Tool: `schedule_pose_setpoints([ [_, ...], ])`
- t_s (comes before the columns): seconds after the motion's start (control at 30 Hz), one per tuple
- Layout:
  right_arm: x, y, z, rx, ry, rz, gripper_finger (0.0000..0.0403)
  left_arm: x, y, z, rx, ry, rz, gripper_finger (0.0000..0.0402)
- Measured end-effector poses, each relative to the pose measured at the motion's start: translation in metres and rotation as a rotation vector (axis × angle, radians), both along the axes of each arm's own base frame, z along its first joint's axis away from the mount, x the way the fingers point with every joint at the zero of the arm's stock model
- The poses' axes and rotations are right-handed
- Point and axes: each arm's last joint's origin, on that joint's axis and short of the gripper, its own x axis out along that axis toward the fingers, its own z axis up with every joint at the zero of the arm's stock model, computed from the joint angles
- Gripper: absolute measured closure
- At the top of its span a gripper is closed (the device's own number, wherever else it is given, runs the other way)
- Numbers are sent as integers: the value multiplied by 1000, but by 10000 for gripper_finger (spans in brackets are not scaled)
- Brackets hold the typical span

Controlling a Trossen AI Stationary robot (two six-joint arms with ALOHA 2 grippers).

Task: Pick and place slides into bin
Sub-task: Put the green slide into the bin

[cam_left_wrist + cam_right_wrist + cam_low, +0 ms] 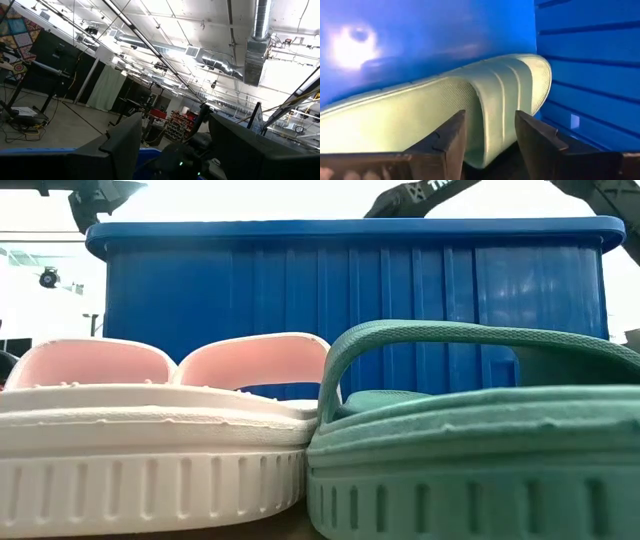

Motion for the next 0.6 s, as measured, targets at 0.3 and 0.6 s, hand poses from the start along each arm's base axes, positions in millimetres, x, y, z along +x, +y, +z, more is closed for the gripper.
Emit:
schedule_pose_setpoints([
  [0.3,-10,11,68,49,-240,-44,243,0,0,0,0,0,0,185],
  [0.6,-39,55,171,56,-598,40,258,0,0,0,0,1,0,185],
])
